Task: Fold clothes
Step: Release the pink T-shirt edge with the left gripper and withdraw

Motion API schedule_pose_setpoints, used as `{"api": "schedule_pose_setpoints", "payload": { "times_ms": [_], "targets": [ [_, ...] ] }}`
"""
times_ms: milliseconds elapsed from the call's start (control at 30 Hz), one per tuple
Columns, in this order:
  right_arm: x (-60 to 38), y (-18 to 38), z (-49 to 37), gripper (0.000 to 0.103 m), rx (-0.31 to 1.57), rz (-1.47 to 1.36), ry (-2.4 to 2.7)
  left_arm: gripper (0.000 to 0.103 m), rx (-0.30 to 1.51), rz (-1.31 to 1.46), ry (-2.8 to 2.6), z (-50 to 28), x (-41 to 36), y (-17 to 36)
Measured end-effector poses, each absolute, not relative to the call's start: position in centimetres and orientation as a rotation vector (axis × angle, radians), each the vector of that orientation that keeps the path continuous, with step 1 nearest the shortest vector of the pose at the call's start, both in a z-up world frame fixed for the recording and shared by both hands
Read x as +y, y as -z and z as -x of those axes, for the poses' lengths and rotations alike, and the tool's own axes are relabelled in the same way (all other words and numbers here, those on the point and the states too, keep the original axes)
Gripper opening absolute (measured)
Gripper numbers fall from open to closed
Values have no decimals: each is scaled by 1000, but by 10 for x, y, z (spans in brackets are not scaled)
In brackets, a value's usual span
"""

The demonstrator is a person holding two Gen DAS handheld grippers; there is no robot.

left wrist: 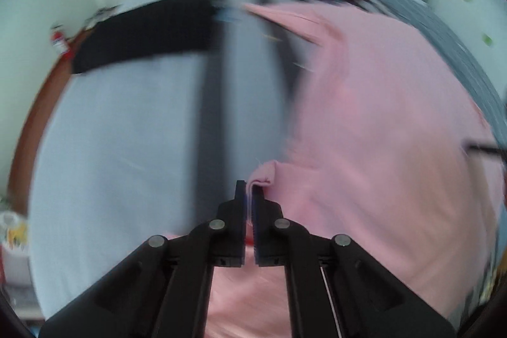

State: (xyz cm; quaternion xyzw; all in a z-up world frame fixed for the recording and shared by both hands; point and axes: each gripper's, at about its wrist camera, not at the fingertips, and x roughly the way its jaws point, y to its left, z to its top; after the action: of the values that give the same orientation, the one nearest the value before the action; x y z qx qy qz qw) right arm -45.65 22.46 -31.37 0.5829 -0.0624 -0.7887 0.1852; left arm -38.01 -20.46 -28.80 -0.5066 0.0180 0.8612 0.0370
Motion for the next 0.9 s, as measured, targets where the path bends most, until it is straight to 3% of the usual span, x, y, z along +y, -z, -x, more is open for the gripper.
{"api": "schedule_pose_setpoints", "payload": {
  "times_ms": [167, 233, 300, 700, 900],
  "targets": [
    [221, 320, 458, 15, -172, -1661, 2218, 4, 17, 1695, -2769, 422, -263, 304],
    [220, 321, 458, 15, -178, -1663, 2219, 7, -115, 1754, -2805, 422, -285, 305],
    [220, 322, 459, 15, -181, -1661, 2219, 10, -267, 1781, -2807, 410, -303, 306],
    [219, 324, 459, 15, -186, -1661, 2210, 20, -667, 1855, -2596, 294, -307, 318],
    [216, 323, 458, 15, -170, -1661, 2203, 23, -616, 1864, -2587, 286, -291, 326]
  ]
}}
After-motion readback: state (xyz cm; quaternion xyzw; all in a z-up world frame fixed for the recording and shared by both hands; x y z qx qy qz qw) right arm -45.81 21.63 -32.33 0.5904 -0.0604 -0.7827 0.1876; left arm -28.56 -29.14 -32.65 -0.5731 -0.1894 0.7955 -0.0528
